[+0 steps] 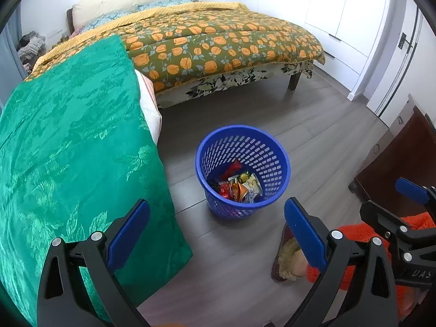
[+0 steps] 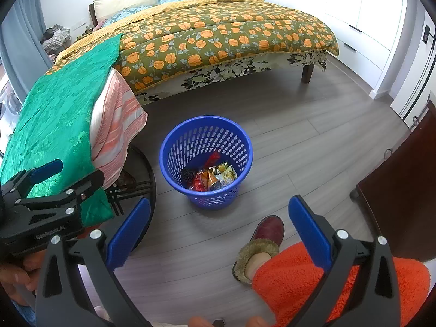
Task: Collect trash
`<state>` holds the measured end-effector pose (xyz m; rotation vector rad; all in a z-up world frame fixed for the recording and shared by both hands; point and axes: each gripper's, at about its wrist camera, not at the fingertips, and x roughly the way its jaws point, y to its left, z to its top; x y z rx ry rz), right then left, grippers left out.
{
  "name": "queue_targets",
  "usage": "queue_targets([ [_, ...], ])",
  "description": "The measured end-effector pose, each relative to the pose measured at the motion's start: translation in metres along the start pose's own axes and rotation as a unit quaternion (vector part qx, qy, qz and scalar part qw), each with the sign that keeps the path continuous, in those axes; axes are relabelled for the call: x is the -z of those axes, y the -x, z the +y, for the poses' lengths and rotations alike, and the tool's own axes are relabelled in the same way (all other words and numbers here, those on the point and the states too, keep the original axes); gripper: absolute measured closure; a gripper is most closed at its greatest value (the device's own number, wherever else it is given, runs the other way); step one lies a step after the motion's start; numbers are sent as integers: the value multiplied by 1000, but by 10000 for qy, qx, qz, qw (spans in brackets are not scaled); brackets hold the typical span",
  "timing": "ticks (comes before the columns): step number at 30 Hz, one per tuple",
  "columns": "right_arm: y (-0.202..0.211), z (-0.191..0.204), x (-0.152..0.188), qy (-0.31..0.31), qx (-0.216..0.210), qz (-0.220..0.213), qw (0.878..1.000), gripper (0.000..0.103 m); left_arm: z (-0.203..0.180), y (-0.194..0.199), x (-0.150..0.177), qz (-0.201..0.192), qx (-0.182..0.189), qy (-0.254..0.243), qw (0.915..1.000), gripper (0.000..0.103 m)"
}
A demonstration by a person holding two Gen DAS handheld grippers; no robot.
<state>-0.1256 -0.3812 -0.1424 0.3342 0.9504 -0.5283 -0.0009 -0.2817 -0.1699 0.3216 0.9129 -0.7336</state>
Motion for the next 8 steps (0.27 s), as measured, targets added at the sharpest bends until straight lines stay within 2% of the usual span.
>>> queue_targets([
  [8, 1, -1, 2, -70, 45, 14, 10000, 5, 0, 0, -2, 80, -32, -4, 10000, 5],
])
